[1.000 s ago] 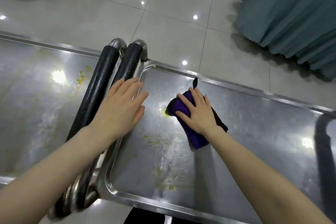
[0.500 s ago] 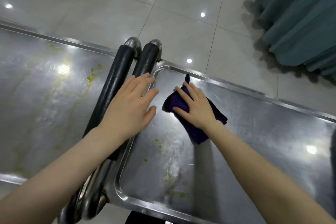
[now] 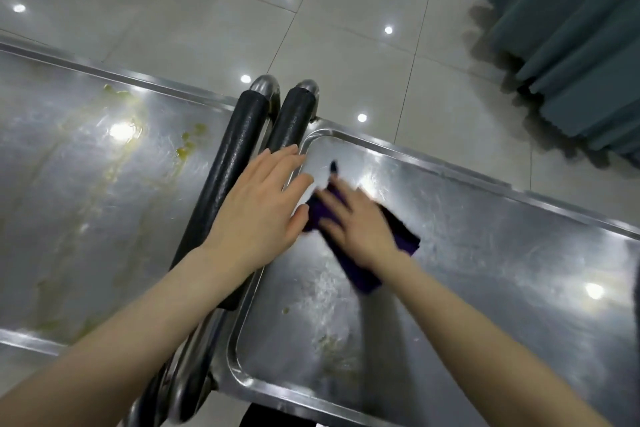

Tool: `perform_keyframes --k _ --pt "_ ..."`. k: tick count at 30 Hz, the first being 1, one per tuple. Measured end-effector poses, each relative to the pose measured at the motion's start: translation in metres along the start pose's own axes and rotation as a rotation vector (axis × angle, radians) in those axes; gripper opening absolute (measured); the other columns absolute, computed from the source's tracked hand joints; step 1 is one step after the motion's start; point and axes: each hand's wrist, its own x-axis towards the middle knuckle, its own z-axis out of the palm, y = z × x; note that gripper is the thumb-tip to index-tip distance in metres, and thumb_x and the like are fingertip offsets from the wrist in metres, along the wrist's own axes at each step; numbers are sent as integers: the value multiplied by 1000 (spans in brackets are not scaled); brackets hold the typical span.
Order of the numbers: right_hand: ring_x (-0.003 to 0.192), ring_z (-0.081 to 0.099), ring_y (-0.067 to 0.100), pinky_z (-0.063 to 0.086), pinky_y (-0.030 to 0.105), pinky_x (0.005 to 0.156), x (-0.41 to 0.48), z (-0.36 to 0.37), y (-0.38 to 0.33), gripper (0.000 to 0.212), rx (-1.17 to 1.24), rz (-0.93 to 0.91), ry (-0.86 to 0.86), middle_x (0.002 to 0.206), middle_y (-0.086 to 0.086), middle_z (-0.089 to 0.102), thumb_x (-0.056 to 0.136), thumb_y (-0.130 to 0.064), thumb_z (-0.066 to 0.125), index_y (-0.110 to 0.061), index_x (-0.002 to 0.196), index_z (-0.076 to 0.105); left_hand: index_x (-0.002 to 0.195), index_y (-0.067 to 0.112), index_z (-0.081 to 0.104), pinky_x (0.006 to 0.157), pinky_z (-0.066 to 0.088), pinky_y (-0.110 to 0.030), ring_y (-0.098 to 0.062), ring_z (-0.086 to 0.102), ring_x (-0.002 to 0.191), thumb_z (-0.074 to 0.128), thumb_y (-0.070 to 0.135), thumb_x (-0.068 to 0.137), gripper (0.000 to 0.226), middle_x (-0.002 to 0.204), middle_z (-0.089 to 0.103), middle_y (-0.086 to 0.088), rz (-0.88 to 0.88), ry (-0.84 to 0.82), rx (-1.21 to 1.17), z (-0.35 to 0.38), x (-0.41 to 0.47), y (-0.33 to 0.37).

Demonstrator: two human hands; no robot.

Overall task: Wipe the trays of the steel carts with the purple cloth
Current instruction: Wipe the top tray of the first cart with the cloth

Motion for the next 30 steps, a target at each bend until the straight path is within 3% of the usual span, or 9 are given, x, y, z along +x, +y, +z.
perform_keyframes --k 2,5,9,12,15,19,25,27,30 --pt "142 29 31 21 47 117 44 -11 30 56 -58 219 22 159 10 25 100 -45 44 -22 150 36 116 5 63 114 30 -47 -29 41 136 63 18 86 33 133 55 -15 -1 13 1 2 0 -1" --pt "143 26 31 20 45 119 70 -11 36 56 -100 276 62 158 11 25 101 -45 39 -21 151 33 117 6 63 112 33 -48 -29 41 135 63 19 86 34 132 55 -14 -6 13 1 4 0 -1" --pt "136 38 35 27 47 114 15 7 -22 56 -23 73 20 153 15 33 99 -42 48 -17 148 40 115 5 63 113 32 -45 -28 42 134 63 17 86 32 131 56 -13 -12 23 -4 -1 1 1" --pt "142 30 26 24 45 117 -61 25 -72 58 41 -154 -71 156 9 29 100 -47 44 -23 152 31 116 4 64 113 32 -45 -29 43 134 64 15 86 32 129 57 -14 -10 10 -19 -4 0 3" --pt "137 37 23 27 44 115 -93 28 -73 58 59 -233 -115 150 7 38 100 -50 46 -27 151 33 114 3 64 111 34 -48 -31 44 133 64 14 85 32 127 58 -15 -8 10 -18 -4 0 3" --pt "129 46 34 27 50 113 -42 6 -16 55 18 67 15 146 12 43 95 -44 56 -21 145 46 108 1 66 108 36 -50 -34 47 130 65 9 82 27 121 61 -17 -4 29 -36 -3 1 3" --pt "145 22 28 12 38 119 41 -21 54 53 -68 487 106 158 9 26 101 -46 37 -26 150 33 109 2 66 112 34 -45 -30 46 132 64 10 84 27 121 61 -14 -2 43 -18 1 -1 0" --pt "143 26 28 18 41 119 27 -14 28 52 -74 438 111 157 8 28 102 -44 37 -25 150 34 109 2 66 112 33 -43 -29 46 131 63 10 84 26 121 61 -13 -8 43 -16 -1 0 0" --pt "142 30 27 28 48 114 -37 16 -45 54 -14 114 36 156 5 30 100 -45 42 -25 150 35 108 1 66 111 34 -43 -30 46 131 61 10 84 26 120 61 -15 0 50 -7 -3 1 1"
